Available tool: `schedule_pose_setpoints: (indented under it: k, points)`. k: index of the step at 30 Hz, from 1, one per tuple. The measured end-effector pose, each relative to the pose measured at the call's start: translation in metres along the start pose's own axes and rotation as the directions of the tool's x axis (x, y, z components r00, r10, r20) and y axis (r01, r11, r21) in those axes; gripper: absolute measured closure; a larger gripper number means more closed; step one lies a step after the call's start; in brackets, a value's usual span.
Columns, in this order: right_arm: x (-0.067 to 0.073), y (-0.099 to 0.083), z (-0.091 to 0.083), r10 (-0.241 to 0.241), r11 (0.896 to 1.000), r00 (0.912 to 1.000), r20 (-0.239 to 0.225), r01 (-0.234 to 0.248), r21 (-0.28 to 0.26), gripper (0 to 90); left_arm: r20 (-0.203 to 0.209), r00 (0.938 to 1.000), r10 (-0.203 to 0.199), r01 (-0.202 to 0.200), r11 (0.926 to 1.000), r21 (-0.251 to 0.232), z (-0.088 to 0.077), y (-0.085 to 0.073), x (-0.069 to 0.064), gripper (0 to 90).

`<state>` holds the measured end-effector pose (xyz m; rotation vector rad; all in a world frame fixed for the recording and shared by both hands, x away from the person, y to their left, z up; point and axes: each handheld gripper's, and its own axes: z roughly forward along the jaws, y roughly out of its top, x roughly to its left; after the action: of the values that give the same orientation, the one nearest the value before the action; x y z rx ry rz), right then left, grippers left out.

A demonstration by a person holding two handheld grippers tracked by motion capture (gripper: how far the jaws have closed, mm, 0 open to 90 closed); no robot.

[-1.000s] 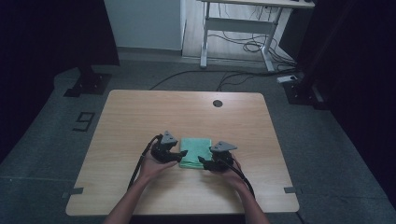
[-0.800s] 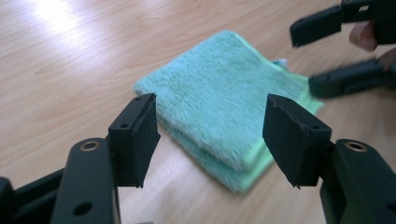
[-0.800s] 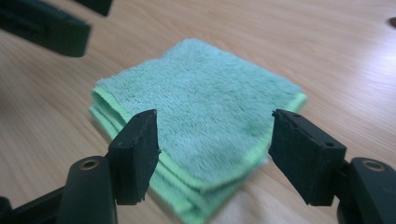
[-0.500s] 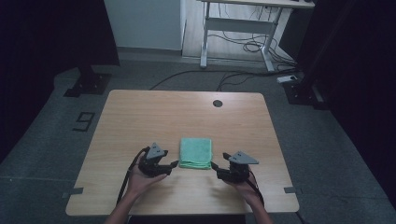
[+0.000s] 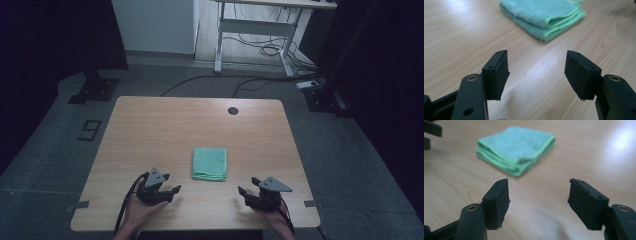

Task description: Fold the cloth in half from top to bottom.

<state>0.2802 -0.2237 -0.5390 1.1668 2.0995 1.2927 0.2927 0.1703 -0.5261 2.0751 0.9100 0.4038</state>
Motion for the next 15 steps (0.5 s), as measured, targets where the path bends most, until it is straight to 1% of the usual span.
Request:
schedule_pose_setpoints:
  k: [1,2,3,4,5,6,7,10,15]
  points:
    - [0.001,-0.004,-0.001,-0.004,1.0,1.0,0.001,0.004,0.011,32.7,-0.001,1.0,0.001,-0.001,1.0,0.004,-0.001,-0.002,0.0,35.6]
    - [0.001,-0.004,-0.001,-0.004,1.0,1.0,0.001,0.004,0.011,32.7,-0.001,1.0,0.001,-0.001,1.0,0.004,-0.001,-0.002,0.0,35.6]
    - [0.002,-0.014,-0.005,-0.009,1.0,1.0,-0.003,0.009,0.028,32.5,-0.001,1.0,-0.003,0.003,1.0,0.005,-0.002,-0.004,0.0,35.6]
    - [0.002,-0.014,-0.005,-0.009,1.0,1.0,-0.003,0.009,0.028,32.5,0.0,1.0,-0.006,0.006,1.0,0.006,-0.002,-0.006,0.001,35.6]
    - [0.002,-0.018,-0.008,-0.005,0.999,0.9999,-0.009,0.006,0.039,32.5,-0.003,0.9998,-0.017,0.017,0.9998,0.004,-0.003,-0.007,0.002,35.6]
    - [0.002,-0.018,-0.009,-0.008,0.999,0.9999,-0.013,0.009,0.039,32.4,-0.003,0.9998,-0.017,0.017,0.9998,0.004,-0.003,-0.007,0.002,35.6]
    - [0.002,-0.018,-0.012,-0.008,0.999,0.9999,-0.014,0.009,0.035,32.4,-0.009,0.9996,-0.028,0.028,0.9996,-0.003,-0.004,-0.008,0.004,35.7]
    - [0.002,-0.017,-0.015,0.001,1.0,0.9998,-0.019,-0.001,0.016,32.5,-0.008,0.9994,-0.034,0.034,0.9994,-0.006,-0.005,-0.009,0.005,35.7]
    - [0.004,-0.017,-0.014,-0.007,1.0,0.9998,-0.018,0.007,0.019,32.4,-0.008,0.9993,-0.036,0.036,0.9994,0.0,-0.005,-0.01,0.007,35.7]
